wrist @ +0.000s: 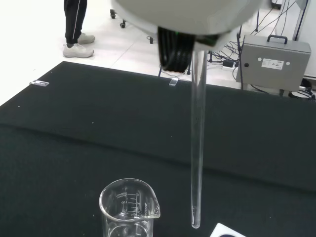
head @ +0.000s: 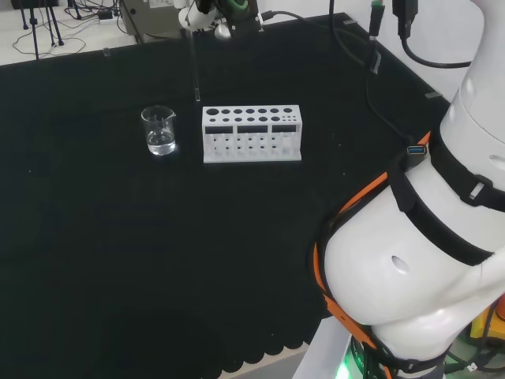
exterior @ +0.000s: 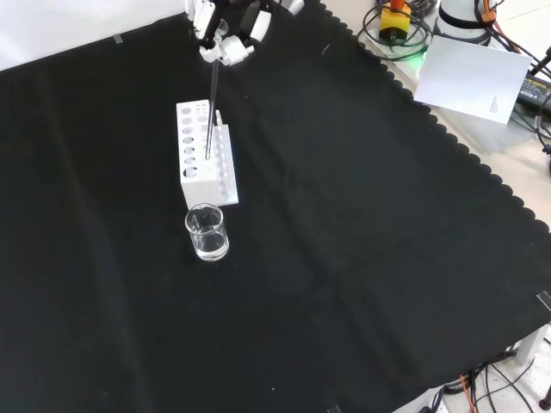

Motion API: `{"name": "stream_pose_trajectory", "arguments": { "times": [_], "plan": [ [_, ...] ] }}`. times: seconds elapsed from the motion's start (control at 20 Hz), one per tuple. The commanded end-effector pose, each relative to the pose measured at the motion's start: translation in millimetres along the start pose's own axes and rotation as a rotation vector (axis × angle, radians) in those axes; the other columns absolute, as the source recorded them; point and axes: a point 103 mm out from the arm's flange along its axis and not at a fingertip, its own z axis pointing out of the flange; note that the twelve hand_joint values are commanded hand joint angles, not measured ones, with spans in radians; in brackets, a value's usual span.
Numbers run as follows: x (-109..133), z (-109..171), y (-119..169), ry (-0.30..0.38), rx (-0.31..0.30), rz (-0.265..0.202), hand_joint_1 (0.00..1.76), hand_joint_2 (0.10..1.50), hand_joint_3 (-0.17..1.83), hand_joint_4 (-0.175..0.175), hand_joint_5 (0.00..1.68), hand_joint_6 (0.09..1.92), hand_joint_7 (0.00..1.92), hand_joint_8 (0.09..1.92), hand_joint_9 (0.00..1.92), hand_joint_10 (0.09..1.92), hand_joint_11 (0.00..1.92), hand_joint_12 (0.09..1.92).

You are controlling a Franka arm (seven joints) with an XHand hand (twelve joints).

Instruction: Stir in the beaker to the left of the white test tube rack with the glass rod.

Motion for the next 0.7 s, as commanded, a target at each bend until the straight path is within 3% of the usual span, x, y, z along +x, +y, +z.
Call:
{"name": "stream_pose_trajectory", "arguments": {
  "times": [0.05, 0.3, 0.7],
  "plan": [
    [6.2, -0.3, 0.8, -0.003, 0.004, -0.014, 1.32, 0.62, 0.78, -0.175, 1.13, 0.72, 1.32, 0.89, 1.67, 0.83, 1.49, 1.05],
    [11.6, -2.3, 3.7, 0.008, -0.002, -0.024, 1.32, 0.62, 0.78, -0.175, 1.13, 0.72, 1.32, 0.89, 1.67, 0.83, 1.49, 1.05],
    [33.5, -9.9, 12.5, 0.031, -0.029, -0.105, 1.32, 0.62, 0.78, -0.175, 1.13, 0.72, 1.33, 0.89, 1.68, 0.83, 1.49, 1.05]
  ]
}}
